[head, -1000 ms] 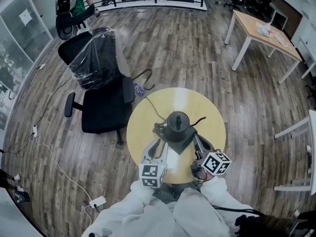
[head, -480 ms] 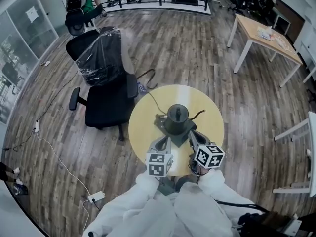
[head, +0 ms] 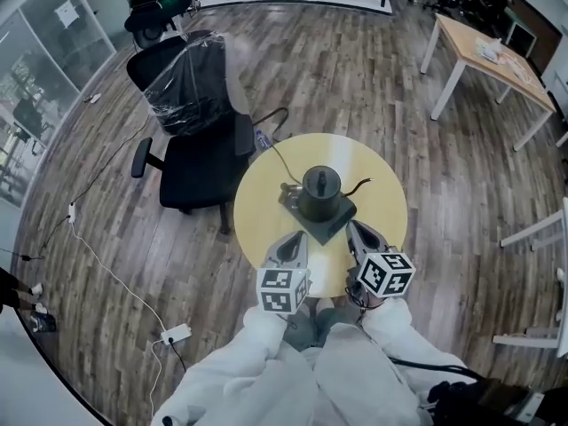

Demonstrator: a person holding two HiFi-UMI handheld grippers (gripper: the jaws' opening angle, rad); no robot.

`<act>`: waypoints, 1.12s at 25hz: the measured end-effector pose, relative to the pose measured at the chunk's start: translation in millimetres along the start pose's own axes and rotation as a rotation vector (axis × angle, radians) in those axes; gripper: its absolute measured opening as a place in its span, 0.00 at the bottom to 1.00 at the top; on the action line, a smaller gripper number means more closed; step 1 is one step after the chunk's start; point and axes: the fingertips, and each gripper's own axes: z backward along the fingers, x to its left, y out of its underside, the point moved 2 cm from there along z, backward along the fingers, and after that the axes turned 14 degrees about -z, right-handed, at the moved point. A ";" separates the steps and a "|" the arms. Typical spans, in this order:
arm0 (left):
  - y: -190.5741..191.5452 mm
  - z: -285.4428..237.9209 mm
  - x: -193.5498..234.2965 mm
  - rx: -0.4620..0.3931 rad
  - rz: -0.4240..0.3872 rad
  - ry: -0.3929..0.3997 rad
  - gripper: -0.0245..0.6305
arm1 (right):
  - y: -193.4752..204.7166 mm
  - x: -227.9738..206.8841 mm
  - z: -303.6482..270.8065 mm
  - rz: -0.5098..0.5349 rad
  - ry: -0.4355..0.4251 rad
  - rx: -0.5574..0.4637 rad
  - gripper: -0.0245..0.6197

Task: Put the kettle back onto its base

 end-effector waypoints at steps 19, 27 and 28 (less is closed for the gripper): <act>20.5 87.1 -36.1 -0.023 -0.082 0.076 0.04 | 48.7 60.2 74.2 0.056 0.030 -0.077 0.05; 13.7 89.1 -42.3 -0.012 -0.090 0.018 0.04 | 29.2 63.4 79.4 0.121 0.014 -0.094 0.05; 13.9 89.8 -43.3 -0.011 -0.082 0.012 0.04 | 30.6 62.9 81.9 0.143 0.021 -0.092 0.05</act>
